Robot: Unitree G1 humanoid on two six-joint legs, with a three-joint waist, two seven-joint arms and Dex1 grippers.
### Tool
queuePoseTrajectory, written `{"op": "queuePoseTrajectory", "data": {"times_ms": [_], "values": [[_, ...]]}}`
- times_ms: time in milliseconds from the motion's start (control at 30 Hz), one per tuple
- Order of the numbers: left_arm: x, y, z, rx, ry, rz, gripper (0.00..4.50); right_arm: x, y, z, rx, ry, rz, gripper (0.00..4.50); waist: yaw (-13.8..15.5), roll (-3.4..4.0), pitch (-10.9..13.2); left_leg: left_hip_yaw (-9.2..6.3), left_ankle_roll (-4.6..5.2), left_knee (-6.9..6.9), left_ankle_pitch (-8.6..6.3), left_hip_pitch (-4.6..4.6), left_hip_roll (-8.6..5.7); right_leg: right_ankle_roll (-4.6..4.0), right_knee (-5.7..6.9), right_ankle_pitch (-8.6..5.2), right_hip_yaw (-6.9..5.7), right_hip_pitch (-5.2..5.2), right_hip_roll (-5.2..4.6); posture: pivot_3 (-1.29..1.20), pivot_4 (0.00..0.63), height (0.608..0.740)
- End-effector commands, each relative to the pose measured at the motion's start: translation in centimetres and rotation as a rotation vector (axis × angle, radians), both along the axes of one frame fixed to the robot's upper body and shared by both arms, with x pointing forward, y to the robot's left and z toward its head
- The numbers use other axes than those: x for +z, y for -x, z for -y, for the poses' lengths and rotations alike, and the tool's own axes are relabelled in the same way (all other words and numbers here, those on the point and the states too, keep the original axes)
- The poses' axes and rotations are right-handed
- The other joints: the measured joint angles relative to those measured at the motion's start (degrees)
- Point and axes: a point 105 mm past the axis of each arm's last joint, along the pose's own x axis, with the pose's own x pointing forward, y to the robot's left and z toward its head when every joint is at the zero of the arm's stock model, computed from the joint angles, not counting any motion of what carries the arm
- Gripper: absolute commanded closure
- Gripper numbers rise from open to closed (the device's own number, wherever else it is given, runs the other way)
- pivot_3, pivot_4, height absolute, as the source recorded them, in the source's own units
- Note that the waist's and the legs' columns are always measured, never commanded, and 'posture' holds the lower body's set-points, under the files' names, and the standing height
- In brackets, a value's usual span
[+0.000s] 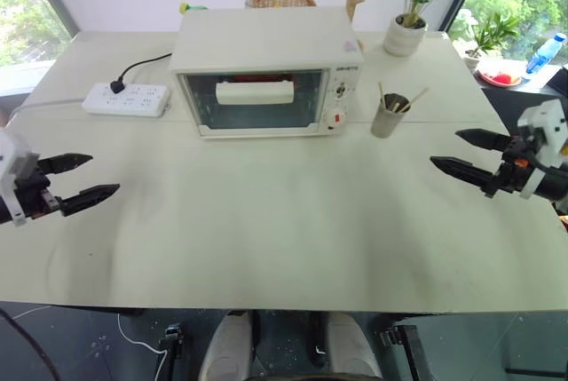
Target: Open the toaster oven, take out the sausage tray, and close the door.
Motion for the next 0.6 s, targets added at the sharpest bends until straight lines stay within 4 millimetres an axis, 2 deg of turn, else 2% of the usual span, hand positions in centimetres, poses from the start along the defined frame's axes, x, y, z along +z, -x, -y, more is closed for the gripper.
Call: {"op": "queuePoseTrajectory", "data": {"times_ms": [33,600], "values": [[1.26,0.37,0.08,-0.011,-0.003,0.054,0.0,0.82,0.17,-0.25,0.009,0.023,0.041,0.04,0.0,0.0,0.0,0.0,0.0,0.0,0.0,0.0,0.0,0.0,0.0,0.0,0.0,0.0,0.0,0.0,0.15,0.74],[1.77,-0.43,0.62,-0.001,0.045,0.067,0.0,0.42,0.36,-0.59,0.02,0.043,0.016,0.04,-0.01,-0.01,-0.01,0.14,0.0,0.02,0.0,0.02,0.08,0.15,0.04,0.08,0.03,0.01,0.16,0.0,0.15,0.74]]}}
